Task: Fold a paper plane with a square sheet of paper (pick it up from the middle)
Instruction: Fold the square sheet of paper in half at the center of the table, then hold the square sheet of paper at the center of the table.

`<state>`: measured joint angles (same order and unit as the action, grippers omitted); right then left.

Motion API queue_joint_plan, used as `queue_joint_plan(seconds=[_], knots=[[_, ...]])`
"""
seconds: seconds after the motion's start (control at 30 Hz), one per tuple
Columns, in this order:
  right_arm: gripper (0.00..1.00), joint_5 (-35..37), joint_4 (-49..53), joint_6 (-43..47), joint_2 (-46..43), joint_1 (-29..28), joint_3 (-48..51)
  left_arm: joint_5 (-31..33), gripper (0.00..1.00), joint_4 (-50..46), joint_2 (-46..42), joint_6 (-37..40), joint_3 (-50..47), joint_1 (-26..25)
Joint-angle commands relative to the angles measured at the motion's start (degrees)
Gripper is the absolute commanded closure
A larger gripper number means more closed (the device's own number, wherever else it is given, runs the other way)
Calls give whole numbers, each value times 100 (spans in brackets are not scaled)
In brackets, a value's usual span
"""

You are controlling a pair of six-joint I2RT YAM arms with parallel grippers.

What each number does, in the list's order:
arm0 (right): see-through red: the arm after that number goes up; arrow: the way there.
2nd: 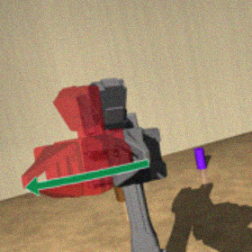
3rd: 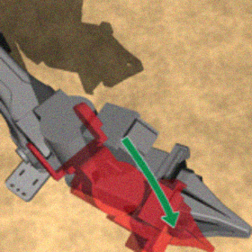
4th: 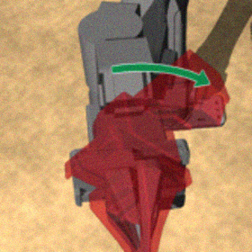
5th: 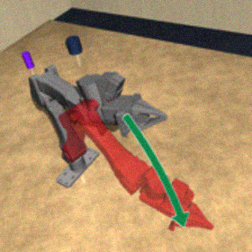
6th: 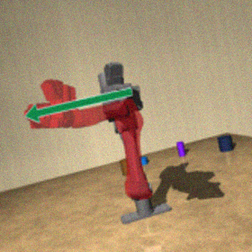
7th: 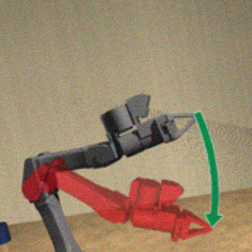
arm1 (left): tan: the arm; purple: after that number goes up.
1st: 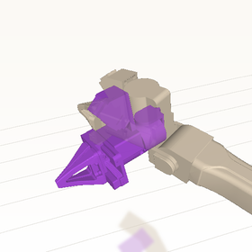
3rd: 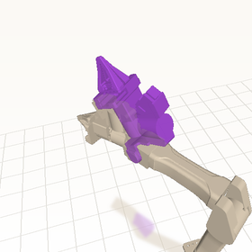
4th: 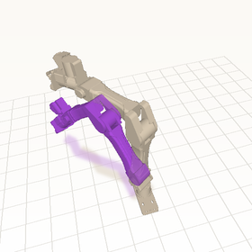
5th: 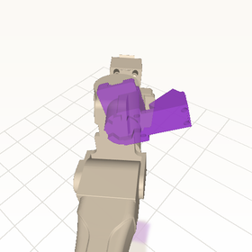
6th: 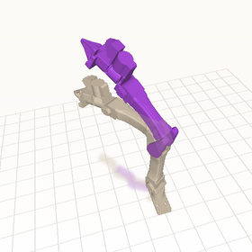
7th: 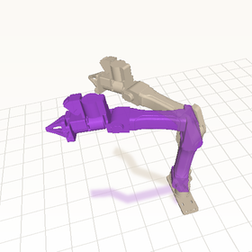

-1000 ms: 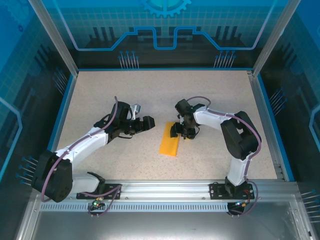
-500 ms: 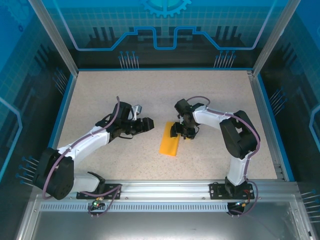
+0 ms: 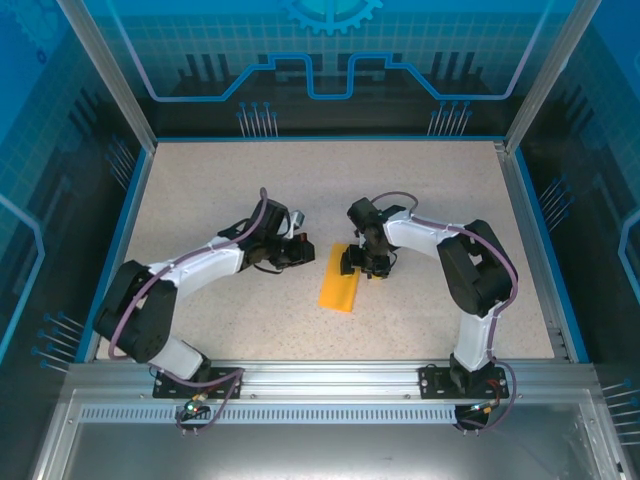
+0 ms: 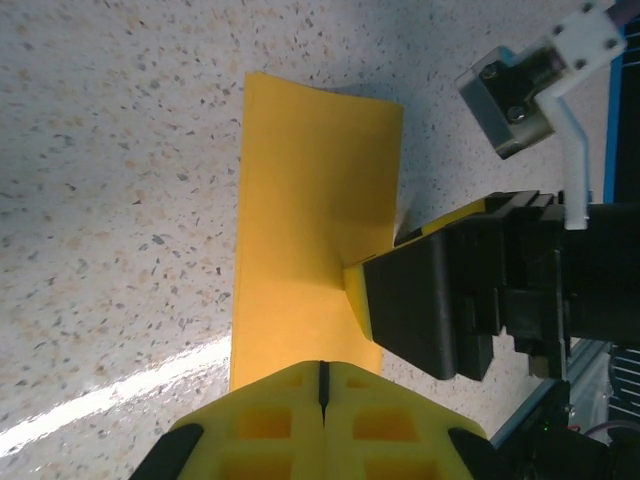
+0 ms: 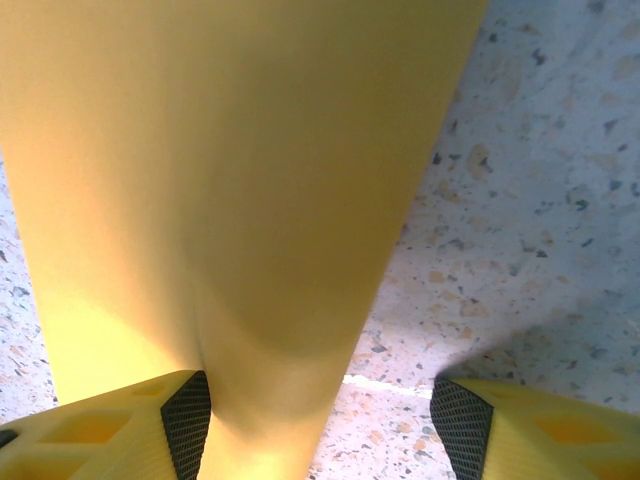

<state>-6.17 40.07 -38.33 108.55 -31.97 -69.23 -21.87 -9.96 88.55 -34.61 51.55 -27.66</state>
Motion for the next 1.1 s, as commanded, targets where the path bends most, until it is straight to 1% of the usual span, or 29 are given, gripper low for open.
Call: queue_joint_plan(seconds=[0.0,0.23,0.47,0.7,1.07], knots=[[33,518,84,-28,417,-12,156,-24,100,43,291,-106,325,-176],[33,550,88,-43,448,-8,173,53,100,23,908,-238,675,-451],[33,564,106,-26,447,-24,198,164,100,29,1402,-432,820,-604],[33,547,106,-26,457,-29,190,96,100,125,1686,-543,898,-648],[33,520,89,-39,447,-47,191,216,100,113,2005,-531,805,-653]])
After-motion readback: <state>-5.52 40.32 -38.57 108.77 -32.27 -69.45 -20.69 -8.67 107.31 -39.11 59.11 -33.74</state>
